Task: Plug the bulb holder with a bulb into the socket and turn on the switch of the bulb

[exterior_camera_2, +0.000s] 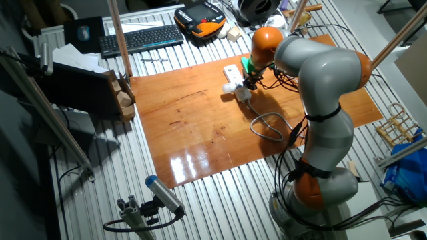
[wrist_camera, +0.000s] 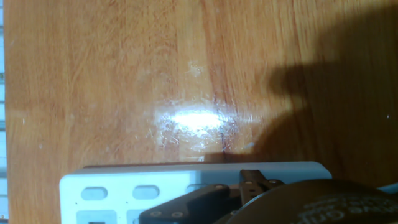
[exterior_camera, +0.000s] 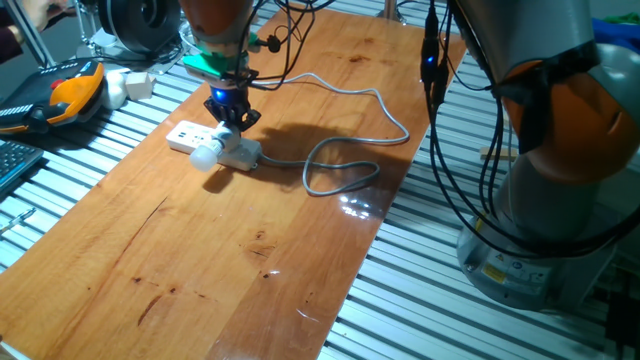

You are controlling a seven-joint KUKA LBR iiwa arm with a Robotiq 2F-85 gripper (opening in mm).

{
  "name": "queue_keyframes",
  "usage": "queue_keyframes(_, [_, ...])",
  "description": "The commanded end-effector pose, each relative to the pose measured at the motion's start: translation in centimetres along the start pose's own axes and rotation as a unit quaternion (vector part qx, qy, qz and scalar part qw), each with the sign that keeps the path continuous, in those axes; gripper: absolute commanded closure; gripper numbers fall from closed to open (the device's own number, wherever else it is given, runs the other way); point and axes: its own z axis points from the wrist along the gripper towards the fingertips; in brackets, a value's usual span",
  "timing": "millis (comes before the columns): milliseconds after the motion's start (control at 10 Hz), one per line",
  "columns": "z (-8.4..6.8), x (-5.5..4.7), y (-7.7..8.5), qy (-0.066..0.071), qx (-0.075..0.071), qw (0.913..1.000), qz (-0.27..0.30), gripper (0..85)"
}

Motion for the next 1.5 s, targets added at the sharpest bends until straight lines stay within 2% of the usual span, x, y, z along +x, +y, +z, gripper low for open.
queue_keyframes(0, [0.2,0.0,-0.1,0.000,0.001,1.0000,0.000,85.0])
queue_keyframes(200, [0.0,0.0,-0.1,0.001,0.002,1.0000,-0.002,85.0])
queue_keyframes(400, [-0.9,0.0,-0.1,0.000,0.008,1.0000,-0.004,85.0])
queue_keyframes(800, [-2.3,-0.1,0.1,0.000,0.009,0.9999,-0.009,85.0])
queue_keyframes(900, [-2.7,-0.2,0.1,0.005,0.009,0.9999,-0.011,85.0])
queue_keyframes(1000, [-3.5,-0.4,0.1,0.013,0.011,0.9998,-0.011,85.0])
queue_keyframes(1400, [-6.6,-0.2,0.5,0.020,0.018,0.9991,-0.034,85.0])
